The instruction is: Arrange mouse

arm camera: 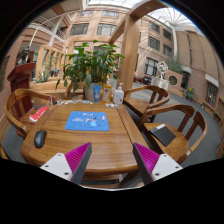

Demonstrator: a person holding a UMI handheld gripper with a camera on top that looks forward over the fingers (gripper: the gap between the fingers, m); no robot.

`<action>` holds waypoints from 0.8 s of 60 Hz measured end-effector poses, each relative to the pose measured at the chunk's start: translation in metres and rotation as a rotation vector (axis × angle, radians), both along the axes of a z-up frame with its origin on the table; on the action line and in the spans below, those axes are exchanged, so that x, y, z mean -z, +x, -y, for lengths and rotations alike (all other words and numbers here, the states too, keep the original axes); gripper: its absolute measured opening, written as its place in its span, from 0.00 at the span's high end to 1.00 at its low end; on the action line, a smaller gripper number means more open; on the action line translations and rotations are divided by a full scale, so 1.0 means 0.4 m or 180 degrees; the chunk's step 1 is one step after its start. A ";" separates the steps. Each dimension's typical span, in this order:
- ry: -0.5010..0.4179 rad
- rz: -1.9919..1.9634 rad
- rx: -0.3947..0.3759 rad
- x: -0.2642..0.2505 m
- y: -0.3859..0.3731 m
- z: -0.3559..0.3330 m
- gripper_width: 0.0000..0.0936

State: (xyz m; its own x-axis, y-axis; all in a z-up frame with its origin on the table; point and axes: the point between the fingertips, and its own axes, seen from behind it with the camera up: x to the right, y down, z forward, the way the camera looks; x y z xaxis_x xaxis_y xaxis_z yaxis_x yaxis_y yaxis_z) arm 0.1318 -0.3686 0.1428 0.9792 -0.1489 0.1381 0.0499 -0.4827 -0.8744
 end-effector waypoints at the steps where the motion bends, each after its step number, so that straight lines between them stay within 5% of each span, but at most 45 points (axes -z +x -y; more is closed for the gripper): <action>1: -0.0028 0.0005 0.0002 0.006 -0.002 0.005 0.09; 14: -0.0345 0.0015 -0.0146 0.175 -0.098 0.059 0.09; 25: -0.0577 -0.0190 -0.0597 0.285 -0.328 0.075 0.09; 36: -0.0547 -0.0410 -0.0980 0.312 -0.598 -0.008 0.09; 48: -0.0514 -0.0598 -0.0982 0.345 -0.779 -0.180 0.09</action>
